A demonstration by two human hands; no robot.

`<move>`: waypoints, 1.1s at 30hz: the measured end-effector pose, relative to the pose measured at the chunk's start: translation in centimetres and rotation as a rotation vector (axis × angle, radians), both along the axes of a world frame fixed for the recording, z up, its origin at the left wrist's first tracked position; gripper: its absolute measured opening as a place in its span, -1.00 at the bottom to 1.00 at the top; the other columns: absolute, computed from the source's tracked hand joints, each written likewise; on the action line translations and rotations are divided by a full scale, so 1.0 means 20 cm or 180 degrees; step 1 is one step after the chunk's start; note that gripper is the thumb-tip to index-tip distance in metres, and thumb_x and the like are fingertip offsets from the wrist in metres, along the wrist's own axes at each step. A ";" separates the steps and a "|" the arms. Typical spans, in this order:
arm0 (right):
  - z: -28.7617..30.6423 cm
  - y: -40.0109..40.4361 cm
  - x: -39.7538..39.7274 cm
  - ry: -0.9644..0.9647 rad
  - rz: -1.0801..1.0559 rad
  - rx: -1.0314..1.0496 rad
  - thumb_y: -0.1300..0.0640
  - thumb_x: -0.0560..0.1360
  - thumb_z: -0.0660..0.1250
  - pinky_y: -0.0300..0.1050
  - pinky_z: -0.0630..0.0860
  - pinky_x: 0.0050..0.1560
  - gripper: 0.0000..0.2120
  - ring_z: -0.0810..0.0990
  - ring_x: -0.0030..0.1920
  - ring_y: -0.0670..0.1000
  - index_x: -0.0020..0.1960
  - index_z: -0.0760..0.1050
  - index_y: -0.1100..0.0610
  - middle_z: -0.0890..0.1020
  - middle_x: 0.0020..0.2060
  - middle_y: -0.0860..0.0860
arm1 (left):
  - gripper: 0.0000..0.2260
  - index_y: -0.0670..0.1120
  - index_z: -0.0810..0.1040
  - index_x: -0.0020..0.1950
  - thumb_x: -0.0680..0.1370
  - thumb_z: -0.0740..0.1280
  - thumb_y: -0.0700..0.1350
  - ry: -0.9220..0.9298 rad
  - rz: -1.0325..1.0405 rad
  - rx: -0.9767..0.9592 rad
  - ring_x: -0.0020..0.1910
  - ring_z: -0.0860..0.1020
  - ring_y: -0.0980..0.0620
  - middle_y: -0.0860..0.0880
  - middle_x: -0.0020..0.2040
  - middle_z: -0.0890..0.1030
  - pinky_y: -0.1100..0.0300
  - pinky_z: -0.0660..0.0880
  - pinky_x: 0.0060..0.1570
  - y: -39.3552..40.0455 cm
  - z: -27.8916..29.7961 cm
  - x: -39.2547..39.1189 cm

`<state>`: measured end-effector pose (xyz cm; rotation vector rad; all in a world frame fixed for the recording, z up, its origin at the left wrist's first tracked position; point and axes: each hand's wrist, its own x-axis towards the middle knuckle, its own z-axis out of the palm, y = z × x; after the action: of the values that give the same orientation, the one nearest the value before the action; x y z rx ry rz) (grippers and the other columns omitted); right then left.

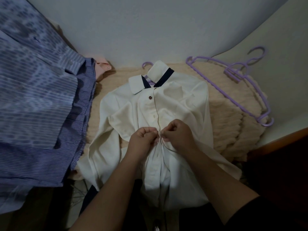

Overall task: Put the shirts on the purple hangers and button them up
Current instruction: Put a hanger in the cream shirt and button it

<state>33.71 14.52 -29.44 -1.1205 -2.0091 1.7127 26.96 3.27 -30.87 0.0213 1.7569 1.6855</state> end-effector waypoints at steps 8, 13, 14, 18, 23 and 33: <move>-0.01 0.01 0.03 0.0159 0.0518 -0.0118 0.39 0.46 0.31 -0.21 0.54 -0.11 -0.82 0.57 -0.33 -0.12 -0.15 0.58 0.15 0.56 -0.37 -0.05 | -0.87 -0.16 0.59 -0.09 0.42 0.49 -0.27 0.0139 -0.0138 -0.0126 -0.40 0.56 0.13 0.02 -0.38 0.59 0.29 0.51 -0.27 0.00 -0.01 0.00; 0.00 0.03 0.01 -0.0135 0.0801 -0.0021 0.27 0.48 0.35 -0.36 0.52 -0.13 -0.83 0.59 -0.29 -0.20 0.05 0.63 0.21 0.66 -0.23 0.05 | -0.87 -0.18 0.60 -0.09 0.42 0.50 -0.25 0.0283 -0.0132 -0.0211 -0.26 0.59 -0.02 -0.10 -0.27 0.63 0.06 0.56 -0.10 0.01 -0.03 0.00; 0.00 0.03 0.01 -0.0173 0.0768 -0.0035 0.27 0.48 0.36 -0.30 0.53 -0.12 -0.84 0.59 -0.27 -0.13 0.04 0.63 0.24 0.66 -0.23 0.09 | -0.87 -0.18 0.60 -0.08 0.42 0.49 -0.25 0.0301 -0.0133 -0.0227 -0.22 0.59 -0.05 -0.13 -0.24 0.63 0.00 0.57 -0.03 0.01 -0.03 0.01; 0.00 0.03 -0.01 -0.0250 0.0636 -0.0159 0.30 0.47 0.36 -0.23 0.55 -0.11 -0.83 0.59 -0.23 -0.03 0.04 0.62 0.29 0.67 -0.16 0.19 | -0.83 -0.15 0.60 -0.06 0.40 0.49 -0.31 0.0271 -0.0129 -0.0220 -0.14 0.61 -0.11 -0.17 -0.19 0.64 -0.10 0.55 0.12 0.00 -0.04 0.02; -0.01 0.04 -0.02 -0.0314 0.0560 -0.0156 0.36 0.43 0.35 -0.28 0.54 -0.11 -0.79 0.57 -0.26 -0.12 0.05 0.61 0.27 0.66 -0.13 0.14 | -0.80 -0.20 0.59 -0.04 0.38 0.50 -0.34 0.0181 -0.0138 -0.0123 -0.17 0.64 0.00 -0.07 -0.27 0.67 0.05 0.57 0.07 0.00 -0.03 0.03; 0.01 0.05 0.03 -0.0036 0.0450 -0.0516 0.42 0.43 0.33 -0.41 0.45 -0.44 -0.87 0.52 -0.53 -0.25 -0.05 0.57 0.31 0.55 -0.36 0.04 | -0.93 -0.20 0.67 -0.12 0.42 0.49 -0.26 0.0118 -0.0121 -0.0127 -0.17 0.63 -0.10 -0.22 -0.18 0.68 0.06 0.57 -0.01 0.00 -0.03 0.03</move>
<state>34.31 15.50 -29.26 -1.0610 -2.0302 1.9746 27.49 3.30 -31.43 0.0680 1.8058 1.6322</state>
